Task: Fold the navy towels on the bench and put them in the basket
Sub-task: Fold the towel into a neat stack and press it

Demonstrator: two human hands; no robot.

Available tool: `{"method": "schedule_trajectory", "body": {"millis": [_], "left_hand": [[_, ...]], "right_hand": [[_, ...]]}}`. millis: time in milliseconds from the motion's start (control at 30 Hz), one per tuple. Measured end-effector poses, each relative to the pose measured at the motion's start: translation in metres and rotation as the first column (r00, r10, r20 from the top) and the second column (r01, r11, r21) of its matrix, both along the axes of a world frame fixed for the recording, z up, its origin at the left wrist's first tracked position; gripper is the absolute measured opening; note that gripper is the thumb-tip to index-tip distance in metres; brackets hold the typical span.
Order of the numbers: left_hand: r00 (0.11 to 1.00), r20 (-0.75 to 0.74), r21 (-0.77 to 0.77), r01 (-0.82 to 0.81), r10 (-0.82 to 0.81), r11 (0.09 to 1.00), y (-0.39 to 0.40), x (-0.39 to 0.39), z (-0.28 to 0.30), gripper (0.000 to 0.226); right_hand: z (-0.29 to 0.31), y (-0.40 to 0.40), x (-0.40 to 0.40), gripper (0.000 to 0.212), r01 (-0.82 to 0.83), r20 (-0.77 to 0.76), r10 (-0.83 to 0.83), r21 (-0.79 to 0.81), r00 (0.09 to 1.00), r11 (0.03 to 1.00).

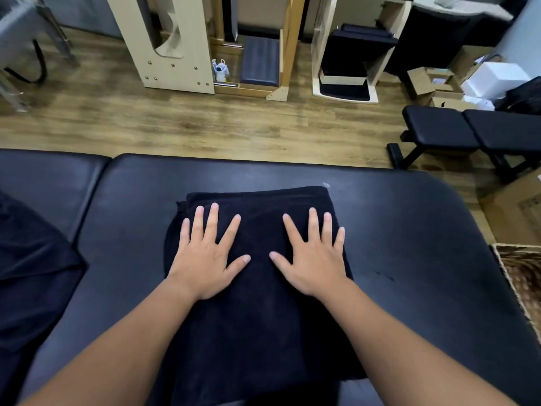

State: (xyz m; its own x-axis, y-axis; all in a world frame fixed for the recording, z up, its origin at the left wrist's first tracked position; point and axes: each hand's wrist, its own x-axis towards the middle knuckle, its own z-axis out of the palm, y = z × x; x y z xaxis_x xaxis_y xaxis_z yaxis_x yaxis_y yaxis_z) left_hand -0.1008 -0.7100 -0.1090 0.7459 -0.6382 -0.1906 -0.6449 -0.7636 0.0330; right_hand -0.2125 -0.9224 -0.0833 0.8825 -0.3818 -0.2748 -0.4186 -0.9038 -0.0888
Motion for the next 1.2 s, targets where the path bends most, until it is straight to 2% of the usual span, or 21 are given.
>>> {"method": "schedule_trajectory", "body": {"millis": [167, 267, 367, 433, 533, 633, 833, 900, 967, 1067, 1200], "left_hand": [[1.000, -0.005, 0.040, -0.010, 0.010, 0.999, -0.002, 0.002, 0.003, 0.088], [0.998, -0.029, 0.104, -0.048, 0.051, 0.993, -0.009, 0.003, 0.008, 0.094], [0.992, -0.037, 0.151, -0.116, 0.123, 0.982, -0.019, -0.008, 0.018, 0.090], [0.990, -0.026, 0.102, -0.137, 0.140, 0.985, -0.022, -0.027, 0.022, 0.081], [0.999, -0.007, -0.048, -0.042, 0.042, 0.998, -0.015, -0.071, 0.018, 0.070], [0.999, -0.033, -0.105, 0.031, -0.035, 0.994, 0.003, -0.123, 0.006, 0.066], [0.999, 0.043, -0.036, 0.002, 0.000, 0.999, 0.052, -0.161, 0.000, 0.067], [0.997, 0.054, -0.021, 0.061, -0.060, 0.998, 0.062, -0.166, 0.004, 0.072], [0.979, 0.068, -0.022, 0.194, -0.192, 0.981, 0.069, -0.173, 0.006, 0.079], [0.949, 0.102, -0.003, 0.300, -0.298, 0.954, 0.085, -0.179, 0.005, 0.082], [0.942, 0.139, 0.008, 0.308, -0.306, 0.951, 0.097, -0.182, -0.003, 0.066]], "right_hand": [[0.000, -0.028, 0.047, 0.095, 0.082, -0.069, -0.078, 0.060, 0.995, 0.995], [0.005, -0.039, 0.059, 0.092, 0.122, -0.124, -0.108, 0.110, 0.986, 0.986], [0.009, -0.030, 0.042, 0.088, 0.017, -0.074, -0.013, 0.062, 0.997, 0.998], [0.010, -0.011, 0.012, 0.086, -0.100, -0.020, 0.102, 0.064, 0.995, 0.993], [0.004, 0.022, -0.051, 0.077, -0.248, 0.051, 0.245, 0.050, 0.968, 0.968], [-0.005, 0.040, -0.113, 0.072, -0.311, 0.087, 0.309, 0.020, 0.947, 0.950], [-0.014, 0.010, -0.187, 0.073, -0.316, 0.117, 0.317, -0.026, 0.941, 0.948], [-0.014, 0.000, -0.197, 0.076, -0.358, 0.114, 0.357, -0.017, 0.927, 0.934], [-0.013, -0.008, -0.204, 0.076, -0.416, 0.120, 0.413, -0.001, 0.903, 0.910], [-0.012, -0.012, -0.213, 0.064, -0.422, 0.215, 0.418, -0.029, 0.883, 0.906], [-0.014, -0.012, -0.225, 0.047, -0.464, 0.351, 0.479, -0.133, 0.805, 0.876]]}}
